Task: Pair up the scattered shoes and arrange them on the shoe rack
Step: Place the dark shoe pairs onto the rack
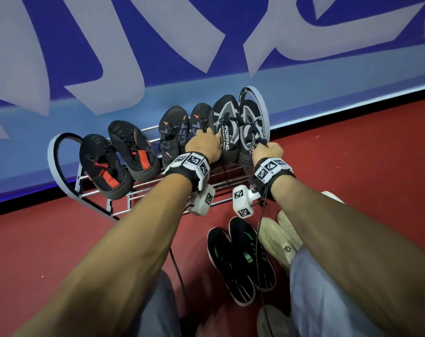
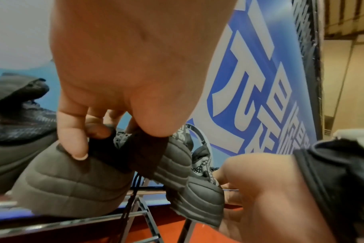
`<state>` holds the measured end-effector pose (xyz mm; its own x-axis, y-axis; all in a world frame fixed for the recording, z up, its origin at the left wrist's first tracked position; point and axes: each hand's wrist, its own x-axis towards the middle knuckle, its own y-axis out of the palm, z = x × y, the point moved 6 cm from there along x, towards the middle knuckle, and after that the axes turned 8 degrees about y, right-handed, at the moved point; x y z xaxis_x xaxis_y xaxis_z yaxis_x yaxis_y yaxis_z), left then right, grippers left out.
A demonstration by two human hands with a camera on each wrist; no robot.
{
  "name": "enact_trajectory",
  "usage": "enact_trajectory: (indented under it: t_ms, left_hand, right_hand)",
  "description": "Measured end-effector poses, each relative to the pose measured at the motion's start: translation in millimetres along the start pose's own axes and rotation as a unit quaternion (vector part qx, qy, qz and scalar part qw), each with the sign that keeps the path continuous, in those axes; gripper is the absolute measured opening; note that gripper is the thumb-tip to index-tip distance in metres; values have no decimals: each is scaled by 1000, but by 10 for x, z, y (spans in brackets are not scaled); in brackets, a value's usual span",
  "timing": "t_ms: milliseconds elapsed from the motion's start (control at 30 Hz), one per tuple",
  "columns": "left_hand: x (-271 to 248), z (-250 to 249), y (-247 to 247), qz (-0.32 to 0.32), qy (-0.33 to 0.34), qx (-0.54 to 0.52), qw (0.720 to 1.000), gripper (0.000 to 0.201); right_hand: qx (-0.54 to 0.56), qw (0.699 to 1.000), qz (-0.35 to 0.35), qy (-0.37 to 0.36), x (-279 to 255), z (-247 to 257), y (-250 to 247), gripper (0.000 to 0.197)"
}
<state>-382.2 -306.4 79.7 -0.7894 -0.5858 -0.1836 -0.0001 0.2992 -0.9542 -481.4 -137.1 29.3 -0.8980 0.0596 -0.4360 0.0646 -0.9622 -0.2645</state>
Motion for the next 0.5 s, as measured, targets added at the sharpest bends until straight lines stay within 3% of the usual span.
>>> enact_trajectory:
  t_ms: [100, 333, 500]
  left_hand:
    - [43, 45, 70, 3, 17, -26, 1000, 59]
    - [-98, -146, -114, -126, 92, -62, 986, 34]
    - [-65, -86, -45, -119, 62, -81, 988, 37]
  right_hand:
    - [-18, 1000, -14, -13, -17, 17, -19, 18]
    - [36, 997, -53, -37, -1, 38, -65, 14]
    - [99, 991, -78, -51, -64, 27, -60, 6]
